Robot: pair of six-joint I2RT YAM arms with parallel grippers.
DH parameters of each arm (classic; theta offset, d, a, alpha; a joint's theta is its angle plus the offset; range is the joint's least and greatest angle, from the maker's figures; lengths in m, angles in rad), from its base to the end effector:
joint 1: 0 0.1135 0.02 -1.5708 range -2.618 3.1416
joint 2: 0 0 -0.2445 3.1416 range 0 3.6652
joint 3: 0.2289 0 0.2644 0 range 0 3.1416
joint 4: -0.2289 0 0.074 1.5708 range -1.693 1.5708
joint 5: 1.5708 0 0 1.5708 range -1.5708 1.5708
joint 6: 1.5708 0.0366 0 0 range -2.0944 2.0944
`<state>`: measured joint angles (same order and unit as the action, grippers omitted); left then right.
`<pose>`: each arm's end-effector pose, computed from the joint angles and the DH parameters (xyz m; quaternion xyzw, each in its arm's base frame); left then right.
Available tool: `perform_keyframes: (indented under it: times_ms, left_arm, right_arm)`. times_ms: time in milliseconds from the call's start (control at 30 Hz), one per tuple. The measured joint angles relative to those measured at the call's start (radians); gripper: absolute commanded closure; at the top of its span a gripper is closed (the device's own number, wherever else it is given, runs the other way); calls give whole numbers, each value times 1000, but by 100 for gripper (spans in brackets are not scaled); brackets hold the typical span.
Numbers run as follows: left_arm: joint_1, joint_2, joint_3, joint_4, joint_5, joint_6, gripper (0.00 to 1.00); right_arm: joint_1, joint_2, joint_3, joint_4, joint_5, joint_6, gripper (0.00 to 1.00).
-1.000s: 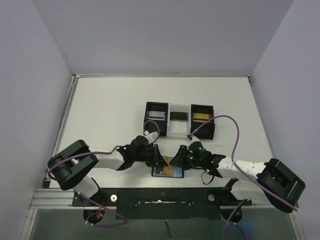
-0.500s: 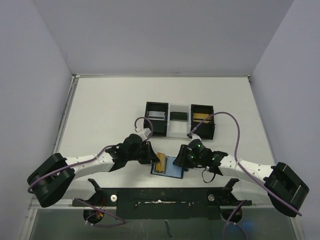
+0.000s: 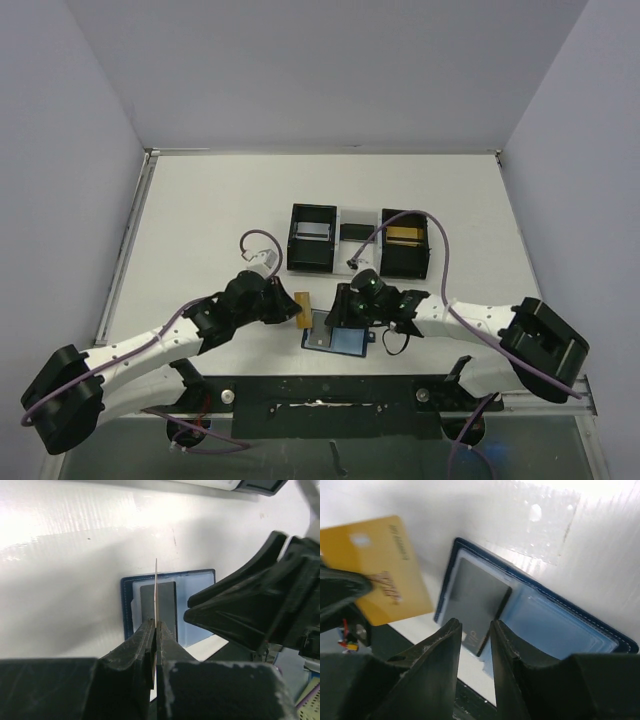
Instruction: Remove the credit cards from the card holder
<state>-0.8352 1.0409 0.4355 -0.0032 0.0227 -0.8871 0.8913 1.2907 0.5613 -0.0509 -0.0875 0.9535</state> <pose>0.1558 -0.1733 0.1640 -0.0177 0.8863 -0.3576 0.2939 0.1627 0.2065 0.1439 0.0118 0.9221 0.3310 0.2001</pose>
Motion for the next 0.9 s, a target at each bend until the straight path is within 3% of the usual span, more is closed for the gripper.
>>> perform_keyframes:
  times_ms: [133,333,633,900]
  left_arm:
    - [6,-61,-22,-31,-30,-1,100]
    - [13,-94,-23,-43,-36,11,100]
    - [26,-94,-23,18,36,43,100]
    - [149,-50,-104,323,279,-11,100]
  right_arm:
    - [8,97,-3,-8,1,12,68]
    - [18,80,36,-85,29,-13,56]
    - [-53,-120,66,-100,68,-95,25]
    - [-152,-397,-196,123,80,-129,17]
